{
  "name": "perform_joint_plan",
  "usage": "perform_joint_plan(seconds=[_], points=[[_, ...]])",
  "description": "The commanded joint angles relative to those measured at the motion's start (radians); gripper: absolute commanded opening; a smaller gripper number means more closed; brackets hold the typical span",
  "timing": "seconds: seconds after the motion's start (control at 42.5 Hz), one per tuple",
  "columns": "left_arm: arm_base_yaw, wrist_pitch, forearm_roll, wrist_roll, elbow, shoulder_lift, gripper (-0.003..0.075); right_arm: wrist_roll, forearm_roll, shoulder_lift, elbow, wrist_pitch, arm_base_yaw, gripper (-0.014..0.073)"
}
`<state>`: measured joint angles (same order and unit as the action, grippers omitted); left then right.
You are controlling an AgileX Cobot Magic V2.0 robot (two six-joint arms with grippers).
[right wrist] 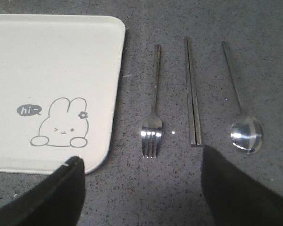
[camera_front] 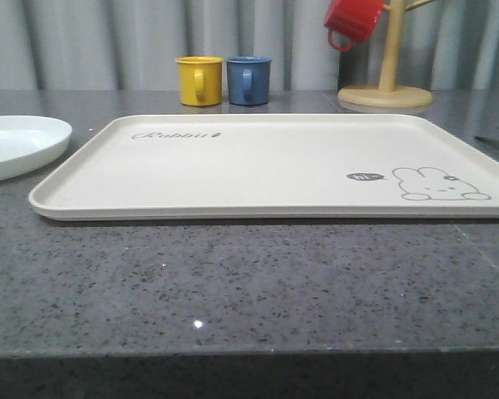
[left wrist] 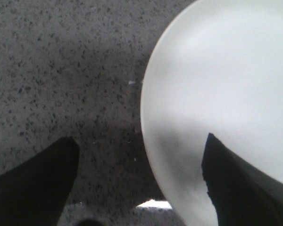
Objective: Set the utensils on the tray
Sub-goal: 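Grasp the white plate's rim with the left gripper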
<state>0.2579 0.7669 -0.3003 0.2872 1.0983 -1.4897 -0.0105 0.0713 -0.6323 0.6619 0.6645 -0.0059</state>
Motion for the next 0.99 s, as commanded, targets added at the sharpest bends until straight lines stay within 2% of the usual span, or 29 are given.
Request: perform_joint_plan(seconds=[0.0, 0.259, 0.424, 0.518, 0.753, 0.965], points=[[-0.002, -0.032, -0.040, 0.010, 0.074, -0.026, 0.0523, -0.010, 0.007, -0.006, 0.036, -0.070, -0.005, 0.0542], [-0.009, -0.032, -0.070, 0.012, 0.137, -0.130, 0.0412, -0.010, 0.007, -0.006, 0.036, -0.070, -0.005, 0.0542], [-0.009, -0.010, -0.152, 0.096, 0.139, -0.149, 0.0326, -0.010, 0.007, -0.006, 0.036, -0.070, -0.005, 0.0542], [-0.009, -0.010, -0.209, 0.144, 0.139, -0.149, 0.0238, -0.010, 0.007, -0.006, 0.036, -0.070, -0.005, 0.0542], [-0.009, 0.015, -0.210, 0.151, 0.148, -0.149, -0.0022, -0.010, 0.007, -0.006, 0.036, -0.070, -0.005, 0.0542], [-0.009, 0.102, -0.250, 0.153, 0.223, -0.110, -0.0020, -0.010, 0.007, -0.006, 0.036, -0.070, -0.005, 0.0542]])
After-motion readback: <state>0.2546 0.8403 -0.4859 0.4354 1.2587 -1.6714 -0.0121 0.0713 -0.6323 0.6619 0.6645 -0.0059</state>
